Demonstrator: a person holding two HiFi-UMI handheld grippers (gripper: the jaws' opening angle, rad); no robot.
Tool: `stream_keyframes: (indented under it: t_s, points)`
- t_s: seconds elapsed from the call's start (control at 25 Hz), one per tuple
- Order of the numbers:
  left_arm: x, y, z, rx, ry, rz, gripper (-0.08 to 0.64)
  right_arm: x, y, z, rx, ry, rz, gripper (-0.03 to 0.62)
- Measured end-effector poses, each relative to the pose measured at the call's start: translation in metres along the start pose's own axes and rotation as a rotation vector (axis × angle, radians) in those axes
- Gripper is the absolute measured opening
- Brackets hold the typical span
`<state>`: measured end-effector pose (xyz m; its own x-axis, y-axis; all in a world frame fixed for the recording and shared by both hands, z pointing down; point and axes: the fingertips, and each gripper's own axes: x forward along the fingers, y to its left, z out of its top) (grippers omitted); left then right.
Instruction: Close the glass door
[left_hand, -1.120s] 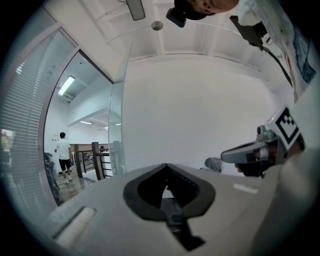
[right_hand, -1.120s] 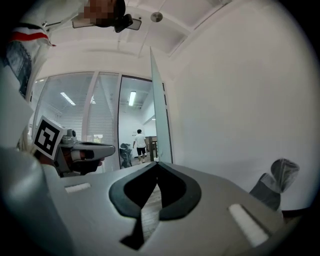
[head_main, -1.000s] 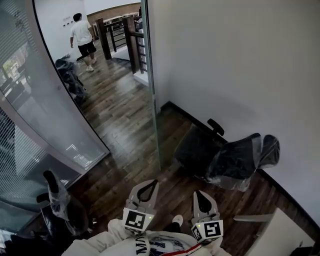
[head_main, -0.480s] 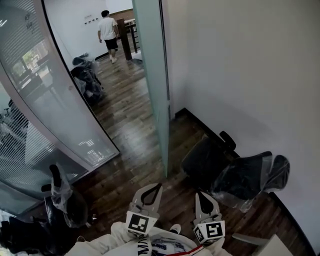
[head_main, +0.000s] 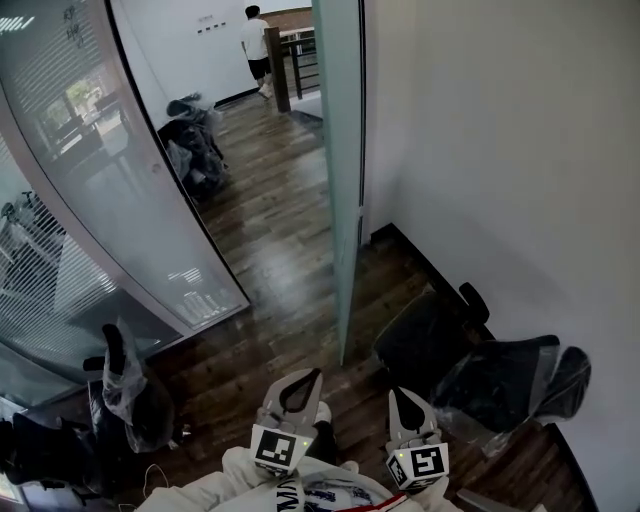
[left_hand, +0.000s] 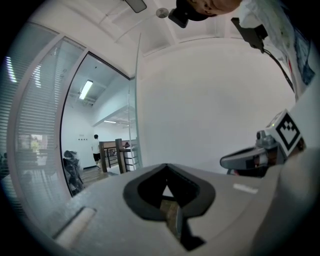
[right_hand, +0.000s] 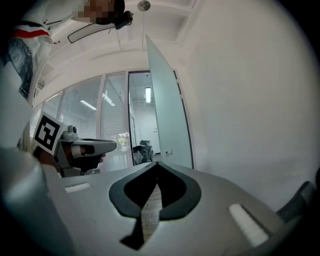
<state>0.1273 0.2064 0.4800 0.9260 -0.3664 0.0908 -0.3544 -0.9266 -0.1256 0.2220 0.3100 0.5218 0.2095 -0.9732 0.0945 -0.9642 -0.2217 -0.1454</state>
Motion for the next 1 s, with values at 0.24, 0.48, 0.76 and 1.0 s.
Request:
stream_keyframes:
  t_s: [0.24, 0.48, 0.76, 1.0]
  points:
    - [0.038, 0.055, 0.005, -0.015, -0.021, 0.036, 0.003, 0.069, -0.004, 0.020, -0.044, -0.003, 0.046, 0.008]
    - [0.066, 0.112, 0.007, -0.018, -0.047, 0.076, 0.003, 0.134, -0.003, 0.034, -0.072, 0.000, 0.072, 0.008]
    - [0.088, 0.159, 0.006, -0.022, -0.060, 0.088, 0.003, 0.184, 0.001, 0.038, -0.065, 0.004, 0.064, 0.008]
    - [0.100, 0.179, 0.005, -0.031, -0.086, 0.103, 0.003, 0.209, 0.006, 0.041, -0.079, -0.003, 0.079, 0.008]
